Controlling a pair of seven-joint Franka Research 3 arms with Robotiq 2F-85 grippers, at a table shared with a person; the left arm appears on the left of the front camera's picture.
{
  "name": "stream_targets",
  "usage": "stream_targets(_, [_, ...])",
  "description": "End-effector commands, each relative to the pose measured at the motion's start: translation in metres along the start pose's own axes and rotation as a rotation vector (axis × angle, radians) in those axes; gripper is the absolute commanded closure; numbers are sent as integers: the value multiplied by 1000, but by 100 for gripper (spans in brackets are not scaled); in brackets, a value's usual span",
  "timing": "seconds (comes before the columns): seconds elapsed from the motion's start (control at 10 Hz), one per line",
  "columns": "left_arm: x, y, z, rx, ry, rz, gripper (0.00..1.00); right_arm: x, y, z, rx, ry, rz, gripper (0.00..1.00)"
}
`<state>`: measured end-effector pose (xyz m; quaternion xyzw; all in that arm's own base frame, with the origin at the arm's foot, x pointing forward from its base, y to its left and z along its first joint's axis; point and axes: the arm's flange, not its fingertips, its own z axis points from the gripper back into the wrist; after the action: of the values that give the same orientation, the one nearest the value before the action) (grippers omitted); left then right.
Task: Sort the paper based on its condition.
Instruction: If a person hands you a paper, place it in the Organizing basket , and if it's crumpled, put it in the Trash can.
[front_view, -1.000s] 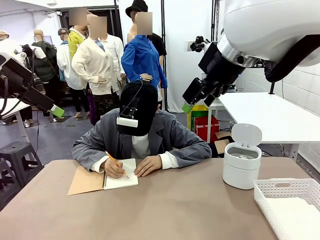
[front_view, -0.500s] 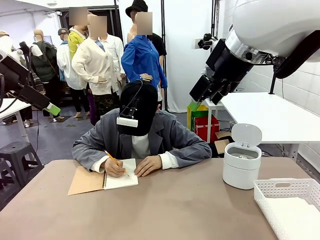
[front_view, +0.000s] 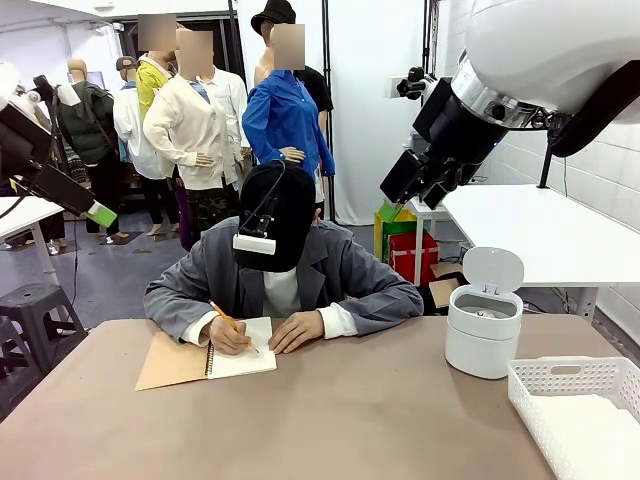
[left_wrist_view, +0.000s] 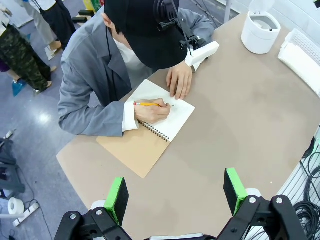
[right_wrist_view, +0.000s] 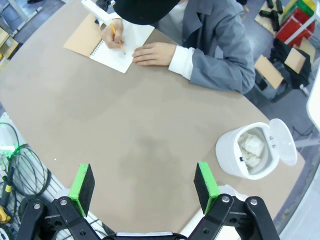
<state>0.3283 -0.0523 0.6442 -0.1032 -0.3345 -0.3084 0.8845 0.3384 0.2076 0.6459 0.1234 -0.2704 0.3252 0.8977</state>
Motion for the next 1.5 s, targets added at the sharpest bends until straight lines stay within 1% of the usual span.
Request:
stream_targets(0.0, [-1, -1, 4, 16, 6, 25, 0, 5, 2, 2, -8, 13, -12, 0])
stream_targets(0.1, [0, 0, 0, 0, 0, 0, 0, 0, 0, 0, 0, 0, 0, 0])
stream_targets(1.4, [0, 0, 0, 0, 0, 0, 0, 0, 0, 0, 0, 0, 0, 0])
